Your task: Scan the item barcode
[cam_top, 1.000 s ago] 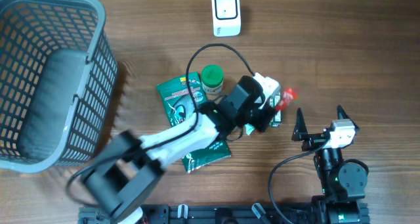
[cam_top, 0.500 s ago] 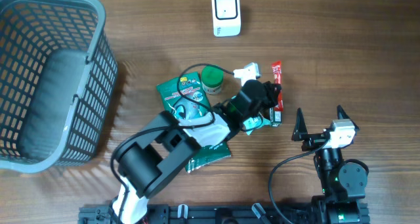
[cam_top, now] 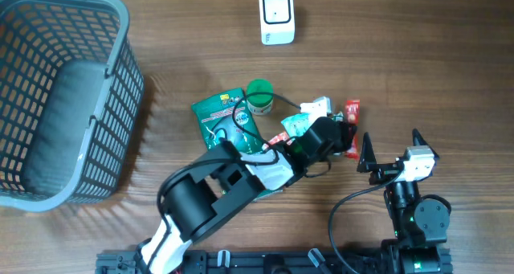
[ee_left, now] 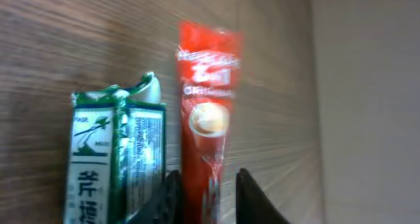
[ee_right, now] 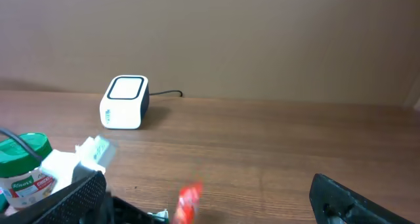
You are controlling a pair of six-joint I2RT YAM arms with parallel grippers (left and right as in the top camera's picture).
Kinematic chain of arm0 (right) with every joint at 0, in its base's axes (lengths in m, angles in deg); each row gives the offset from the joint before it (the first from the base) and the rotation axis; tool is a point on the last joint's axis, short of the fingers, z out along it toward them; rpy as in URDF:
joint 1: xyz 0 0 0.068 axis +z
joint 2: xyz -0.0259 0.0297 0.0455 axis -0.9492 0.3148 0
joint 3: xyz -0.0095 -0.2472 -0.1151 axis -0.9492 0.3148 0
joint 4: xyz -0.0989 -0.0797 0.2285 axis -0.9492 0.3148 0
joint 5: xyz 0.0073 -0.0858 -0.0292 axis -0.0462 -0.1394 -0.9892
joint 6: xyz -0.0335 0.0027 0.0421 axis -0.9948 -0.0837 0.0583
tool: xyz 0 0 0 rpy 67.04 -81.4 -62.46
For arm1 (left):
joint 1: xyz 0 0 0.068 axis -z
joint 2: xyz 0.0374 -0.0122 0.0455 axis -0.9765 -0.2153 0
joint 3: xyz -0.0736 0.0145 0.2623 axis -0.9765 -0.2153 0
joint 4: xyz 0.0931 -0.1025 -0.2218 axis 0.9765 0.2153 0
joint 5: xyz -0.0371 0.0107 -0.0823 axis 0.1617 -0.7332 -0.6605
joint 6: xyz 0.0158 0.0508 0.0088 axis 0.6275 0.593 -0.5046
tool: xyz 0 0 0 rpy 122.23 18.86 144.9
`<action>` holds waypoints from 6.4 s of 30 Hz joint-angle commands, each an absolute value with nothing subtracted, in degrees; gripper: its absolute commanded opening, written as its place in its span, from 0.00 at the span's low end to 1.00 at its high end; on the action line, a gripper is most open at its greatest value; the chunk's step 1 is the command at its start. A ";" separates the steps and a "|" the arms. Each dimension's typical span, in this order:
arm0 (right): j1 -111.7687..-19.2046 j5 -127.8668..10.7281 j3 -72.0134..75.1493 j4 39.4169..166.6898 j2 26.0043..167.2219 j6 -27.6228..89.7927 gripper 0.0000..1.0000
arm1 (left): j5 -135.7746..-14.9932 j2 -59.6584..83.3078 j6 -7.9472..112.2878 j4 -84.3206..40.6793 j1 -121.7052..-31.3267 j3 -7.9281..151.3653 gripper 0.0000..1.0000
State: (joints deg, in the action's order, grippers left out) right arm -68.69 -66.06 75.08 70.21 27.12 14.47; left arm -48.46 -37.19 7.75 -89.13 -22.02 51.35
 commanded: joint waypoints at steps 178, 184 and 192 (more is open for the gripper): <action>-41.15 -48.92 51.15 83.20 87.79 47.08 0.99 | -61.88 83.05 77.40 -11.34 -79.17 15.79 1.00; -33.89 -64.94 42.25 87.35 92.51 42.54 1.00 | -61.88 83.05 77.40 -11.34 -79.17 15.79 1.00; -21.30 -84.04 34.39 92.07 109.32 38.12 0.99 | -61.88 83.05 77.40 -11.34 -79.17 15.79 1.00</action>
State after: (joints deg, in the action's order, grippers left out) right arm -23.29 -76.39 35.63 92.18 103.84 40.88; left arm -61.20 82.67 78.19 -11.23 -79.52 16.20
